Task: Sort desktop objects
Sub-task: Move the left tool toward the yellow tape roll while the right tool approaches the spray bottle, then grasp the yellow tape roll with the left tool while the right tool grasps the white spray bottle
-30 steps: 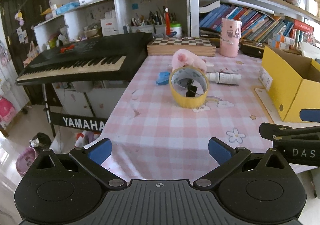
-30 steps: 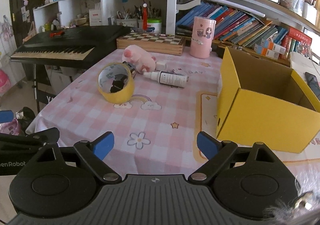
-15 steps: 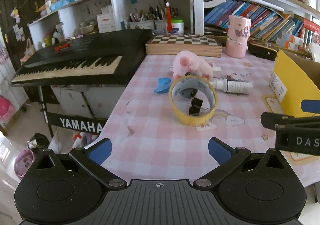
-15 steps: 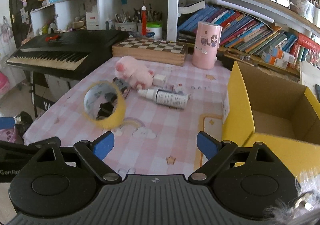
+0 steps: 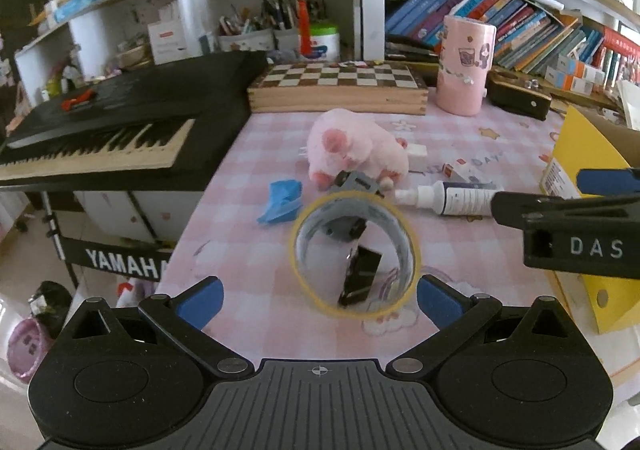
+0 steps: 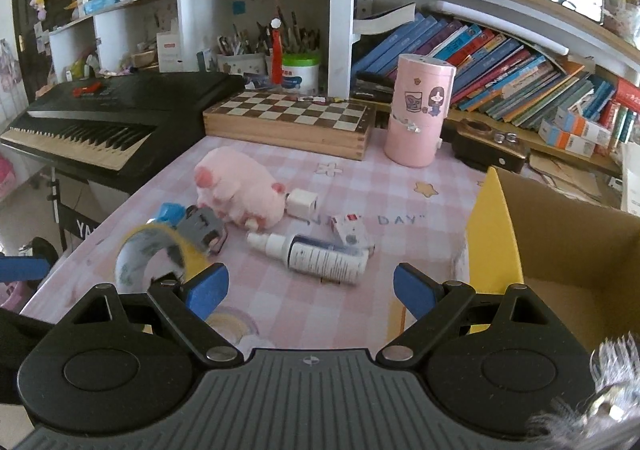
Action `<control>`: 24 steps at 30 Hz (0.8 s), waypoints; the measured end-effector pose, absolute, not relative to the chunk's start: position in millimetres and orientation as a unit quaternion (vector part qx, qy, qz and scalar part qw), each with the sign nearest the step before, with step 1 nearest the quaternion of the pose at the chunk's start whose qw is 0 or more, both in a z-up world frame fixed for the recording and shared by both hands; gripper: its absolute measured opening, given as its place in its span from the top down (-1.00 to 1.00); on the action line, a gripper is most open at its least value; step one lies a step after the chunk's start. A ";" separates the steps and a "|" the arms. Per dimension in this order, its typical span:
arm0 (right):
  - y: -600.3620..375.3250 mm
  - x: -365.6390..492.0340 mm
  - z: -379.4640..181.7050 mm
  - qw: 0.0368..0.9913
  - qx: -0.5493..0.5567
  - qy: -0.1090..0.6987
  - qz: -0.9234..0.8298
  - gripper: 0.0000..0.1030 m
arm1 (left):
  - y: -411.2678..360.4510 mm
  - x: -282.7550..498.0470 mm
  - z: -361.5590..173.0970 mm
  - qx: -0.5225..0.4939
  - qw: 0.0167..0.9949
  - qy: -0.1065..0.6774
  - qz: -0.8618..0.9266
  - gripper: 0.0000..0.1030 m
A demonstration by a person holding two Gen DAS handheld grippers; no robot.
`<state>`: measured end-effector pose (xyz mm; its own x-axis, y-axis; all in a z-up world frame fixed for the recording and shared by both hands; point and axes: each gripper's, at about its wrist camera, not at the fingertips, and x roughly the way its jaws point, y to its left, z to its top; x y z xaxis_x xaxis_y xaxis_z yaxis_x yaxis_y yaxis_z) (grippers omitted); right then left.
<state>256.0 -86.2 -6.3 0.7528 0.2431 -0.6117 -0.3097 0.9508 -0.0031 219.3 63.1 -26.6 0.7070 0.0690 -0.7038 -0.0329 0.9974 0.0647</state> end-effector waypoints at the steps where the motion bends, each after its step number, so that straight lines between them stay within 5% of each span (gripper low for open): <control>1: -85.9 262.0 -7.3 0.934 -0.053 0.321 0.149 -0.75 | 61.9 225.5 -28.6 0.024 0.922 0.385 0.024 -1.00; 14: -79.9 321.5 -28.6 0.910 -0.075 0.372 0.169 -0.75 | 47.1 272.1 -59.6 0.058 0.899 0.433 0.000 -1.00; 19: -73.0 342.0 -40.8 0.889 -0.097 0.404 0.190 -0.76 | 51.5 274.6 -59.4 0.041 0.903 0.428 -0.008 -0.73; 24: -59.3 358.8 -48.7 0.875 -0.149 0.409 0.212 -0.76 | 56.1 268.8 -48.5 0.033 0.909 0.414 -0.011 -0.72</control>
